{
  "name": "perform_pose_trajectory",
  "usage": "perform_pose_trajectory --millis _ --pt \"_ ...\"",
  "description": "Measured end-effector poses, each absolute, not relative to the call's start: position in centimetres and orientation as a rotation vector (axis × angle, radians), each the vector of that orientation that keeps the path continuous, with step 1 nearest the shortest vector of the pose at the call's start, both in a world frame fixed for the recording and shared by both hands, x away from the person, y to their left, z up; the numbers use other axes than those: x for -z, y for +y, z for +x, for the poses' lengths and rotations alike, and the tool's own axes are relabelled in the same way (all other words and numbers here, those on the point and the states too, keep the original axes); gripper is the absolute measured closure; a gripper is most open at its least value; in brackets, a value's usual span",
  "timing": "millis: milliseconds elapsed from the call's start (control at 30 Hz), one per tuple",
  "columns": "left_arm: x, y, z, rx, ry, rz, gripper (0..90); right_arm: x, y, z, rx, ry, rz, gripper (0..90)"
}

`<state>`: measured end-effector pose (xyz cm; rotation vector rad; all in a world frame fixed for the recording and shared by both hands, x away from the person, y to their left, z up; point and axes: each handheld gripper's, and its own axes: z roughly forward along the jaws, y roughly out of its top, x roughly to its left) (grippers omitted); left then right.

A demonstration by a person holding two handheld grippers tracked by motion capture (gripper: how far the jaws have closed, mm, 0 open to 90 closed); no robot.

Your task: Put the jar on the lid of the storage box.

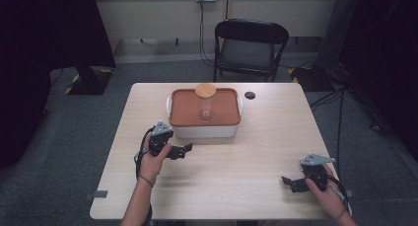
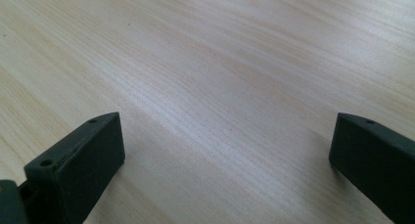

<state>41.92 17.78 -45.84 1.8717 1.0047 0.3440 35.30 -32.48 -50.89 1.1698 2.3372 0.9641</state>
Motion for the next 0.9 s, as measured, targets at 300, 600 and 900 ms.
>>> perform_pose_trajectory --millis 300,600,900 --pt "46.7 18.2 41.5 -0.342 1.021 1.881 1.4 50.9 -32.5 35.3 -0.964 2.337 1.17 0.0" --pt "47.5 18.8 41.0 -0.339 1.032 1.879 1.4 50.9 -32.5 35.3 -0.964 2.337 1.17 0.0" --pt "48.3 19.3 40.6 -0.337 1.043 1.888 1.4 50.9 -32.5 35.3 -0.964 2.337 1.17 0.0"
